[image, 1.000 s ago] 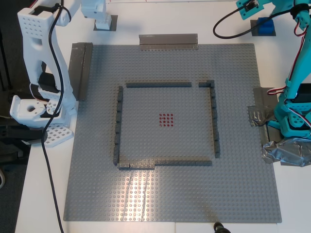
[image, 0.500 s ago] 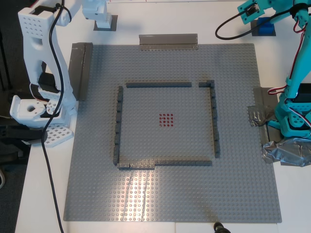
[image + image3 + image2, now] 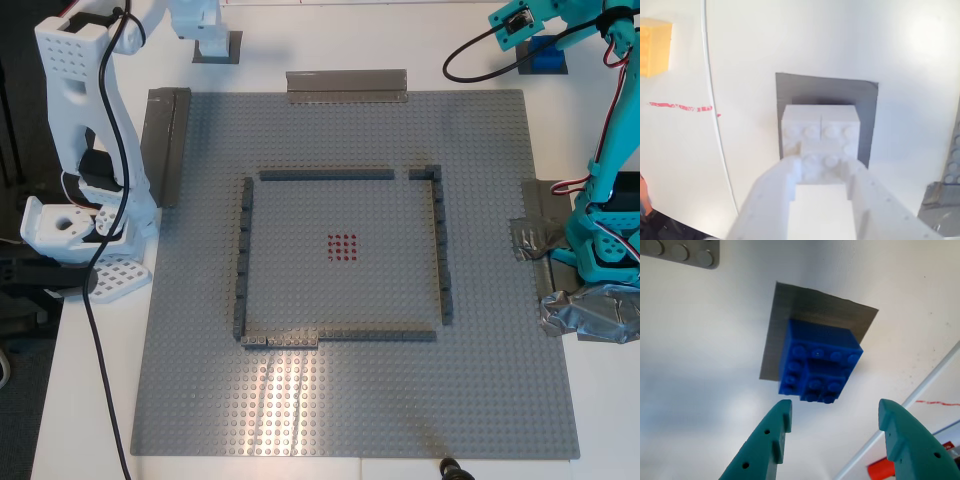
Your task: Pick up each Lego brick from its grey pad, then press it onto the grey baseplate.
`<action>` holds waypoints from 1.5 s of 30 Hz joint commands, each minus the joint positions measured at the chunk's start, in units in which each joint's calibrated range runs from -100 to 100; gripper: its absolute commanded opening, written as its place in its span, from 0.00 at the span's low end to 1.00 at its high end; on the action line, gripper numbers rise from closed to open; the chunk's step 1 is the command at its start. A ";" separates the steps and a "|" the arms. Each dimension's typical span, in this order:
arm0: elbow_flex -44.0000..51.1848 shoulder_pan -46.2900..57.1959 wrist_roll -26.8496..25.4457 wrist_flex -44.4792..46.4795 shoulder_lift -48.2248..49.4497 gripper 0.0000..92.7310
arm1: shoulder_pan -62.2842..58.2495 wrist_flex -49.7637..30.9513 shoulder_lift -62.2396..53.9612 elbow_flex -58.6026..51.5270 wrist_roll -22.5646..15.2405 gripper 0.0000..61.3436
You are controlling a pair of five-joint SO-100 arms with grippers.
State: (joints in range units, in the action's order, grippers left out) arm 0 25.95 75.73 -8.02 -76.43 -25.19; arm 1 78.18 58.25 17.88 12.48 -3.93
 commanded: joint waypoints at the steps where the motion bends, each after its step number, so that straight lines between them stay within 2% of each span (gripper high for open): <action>1: 1.45 0.26 -0.31 0.36 0.47 0.21 | -2.12 2.45 -11.52 0.12 0.39 0.00; 7: 0.46 0.19 -0.31 0.76 0.47 0.21 | -4.22 5.38 -21.31 -2.77 1.91 0.00; 13: -0.44 0.26 -0.31 0.84 0.47 0.21 | -11.55 8.39 -34.27 -11.71 5.18 0.00; 22: -0.53 0.11 -0.31 0.28 0.47 0.16 | -28.67 14.66 -48.86 -25.16 7.47 0.00; 30: -1.98 0.11 -0.31 0.52 0.47 0.16 | -49.20 18.32 -57.36 -34.73 9.72 0.00; 37: -2.70 0.26 -0.31 0.93 0.47 0.16 | -64.94 22.47 -57.45 -38.80 8.74 0.00; 45: -2.61 0.04 -0.31 0.93 0.47 0.16 | -74.16 16.77 -48.52 -38.07 7.28 0.00</action>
State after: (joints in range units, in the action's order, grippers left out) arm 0 23.12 75.73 -8.07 -75.91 -25.19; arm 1 7.91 78.04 -34.28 -27.47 3.84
